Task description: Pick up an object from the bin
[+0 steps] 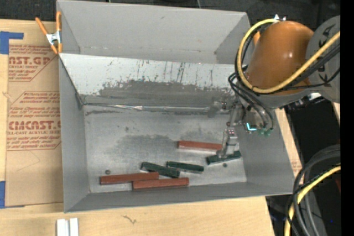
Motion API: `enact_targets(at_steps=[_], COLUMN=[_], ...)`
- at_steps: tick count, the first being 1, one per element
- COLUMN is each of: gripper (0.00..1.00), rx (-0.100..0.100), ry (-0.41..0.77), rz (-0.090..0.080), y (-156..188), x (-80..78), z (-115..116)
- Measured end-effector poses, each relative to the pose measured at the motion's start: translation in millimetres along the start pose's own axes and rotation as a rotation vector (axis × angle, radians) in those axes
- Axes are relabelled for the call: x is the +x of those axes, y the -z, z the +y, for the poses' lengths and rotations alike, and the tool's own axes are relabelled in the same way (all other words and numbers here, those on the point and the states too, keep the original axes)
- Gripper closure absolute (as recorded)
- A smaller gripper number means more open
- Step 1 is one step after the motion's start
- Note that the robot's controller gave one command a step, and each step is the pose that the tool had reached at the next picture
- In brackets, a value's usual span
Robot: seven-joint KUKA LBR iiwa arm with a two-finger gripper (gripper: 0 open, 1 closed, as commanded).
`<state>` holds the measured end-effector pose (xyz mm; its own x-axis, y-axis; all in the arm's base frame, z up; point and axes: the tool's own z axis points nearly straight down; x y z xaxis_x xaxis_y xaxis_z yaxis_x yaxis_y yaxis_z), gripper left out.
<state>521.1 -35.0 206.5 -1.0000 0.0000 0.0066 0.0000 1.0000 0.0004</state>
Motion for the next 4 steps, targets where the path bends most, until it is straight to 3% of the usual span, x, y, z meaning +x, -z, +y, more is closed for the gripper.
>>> enact_targets(at_steps=[1,2,3,4], gripper=[0.0,0.0,0.0,0.0], rx=[0.001,-0.001,-0.001,-0.001], ry=[0.001,-0.068,-0.085,-0.205], rz=[-0.008,-0.013,-0.003,-0.006], y=[4,-77,-129,-58], x=[-1.6,-17.5,-17.0,-9.6], z=[0,1,3,-7])
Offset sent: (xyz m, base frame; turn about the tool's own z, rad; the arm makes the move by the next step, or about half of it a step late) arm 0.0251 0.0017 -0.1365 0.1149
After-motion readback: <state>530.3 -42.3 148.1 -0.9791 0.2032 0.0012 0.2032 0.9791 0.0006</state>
